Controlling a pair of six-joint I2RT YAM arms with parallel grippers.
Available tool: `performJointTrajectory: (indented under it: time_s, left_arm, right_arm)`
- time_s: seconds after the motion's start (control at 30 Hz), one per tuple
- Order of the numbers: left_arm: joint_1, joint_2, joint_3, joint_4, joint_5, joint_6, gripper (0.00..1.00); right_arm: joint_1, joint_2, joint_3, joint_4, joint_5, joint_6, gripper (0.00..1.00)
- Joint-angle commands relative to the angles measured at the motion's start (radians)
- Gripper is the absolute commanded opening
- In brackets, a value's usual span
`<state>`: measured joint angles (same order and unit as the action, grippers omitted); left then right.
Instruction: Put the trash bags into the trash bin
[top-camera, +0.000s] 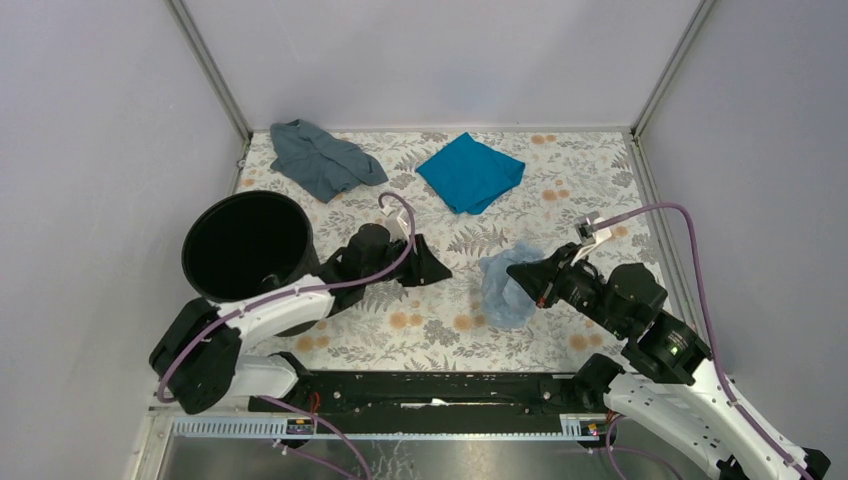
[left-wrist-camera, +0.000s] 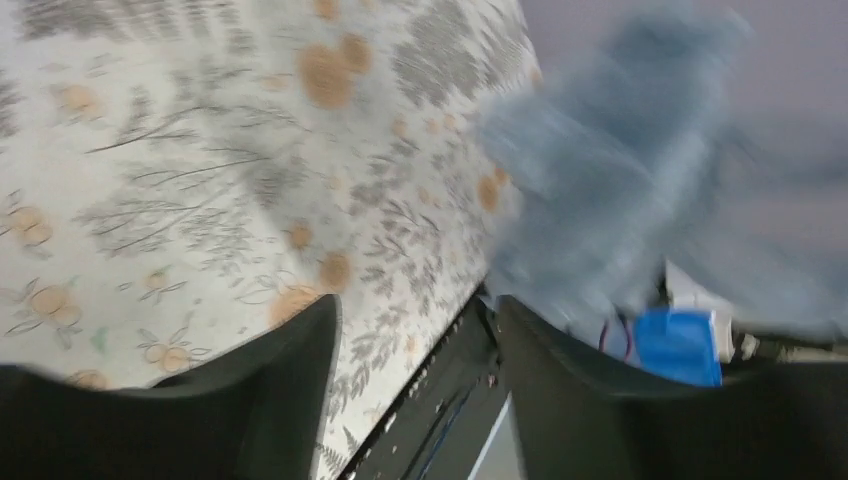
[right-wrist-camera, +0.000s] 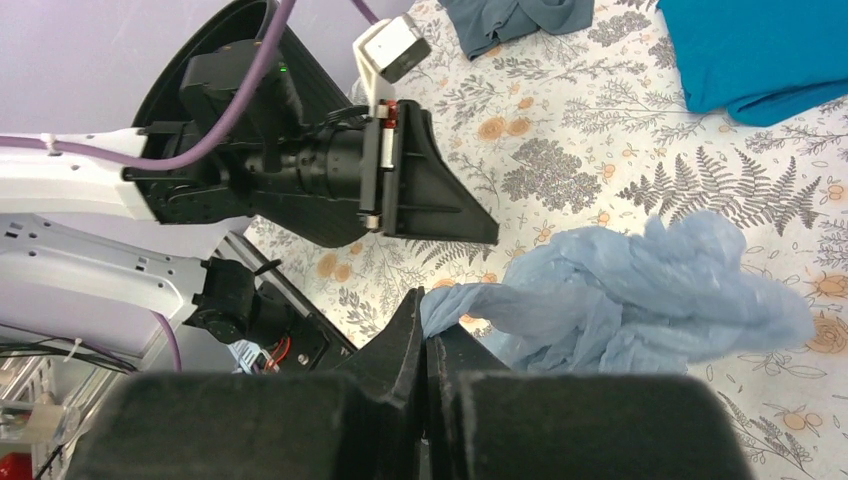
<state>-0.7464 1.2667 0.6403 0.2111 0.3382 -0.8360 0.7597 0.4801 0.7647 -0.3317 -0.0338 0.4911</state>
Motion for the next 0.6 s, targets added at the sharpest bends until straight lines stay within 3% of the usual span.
performJointTrajectory:
  time_s: [0.0,0.1,0.13,0.27,0.47,0.57]
  left_arm:
    - [-0.067,-0.139,0.0,0.092,0.14,0.068,0.73]
    - [-0.129,-0.179,0.015,0.095,0.132,0.075,0.97]
    - [-0.154,-0.175,0.021,0.096,0.113,0.072,0.99]
    - [-0.195,-0.086,0.031,0.099,0.03,0.033,0.99]
    - [-0.202,0.092,0.072,0.17,0.03,0.004,0.98]
    - [-0.203,0.163,0.125,0.22,0.05,-0.018,0.91]
  right_arm:
    - [-0.003,0.031,-0.02,0.063,0.028,0.012,0.0]
    - [-0.002,0.048,-0.034,0.104,0.016,0.036,0.0]
    - [-0.002,0.053,-0.036,0.112,0.009,0.04,0.0]
    - [-0.002,0.06,-0.026,0.134,-0.009,0.055,0.0]
    - [-0.002,0.048,-0.012,0.152,-0.034,0.08,0.0]
    - [-0.002,0.047,-0.017,0.162,-0.053,0.09,0.0]
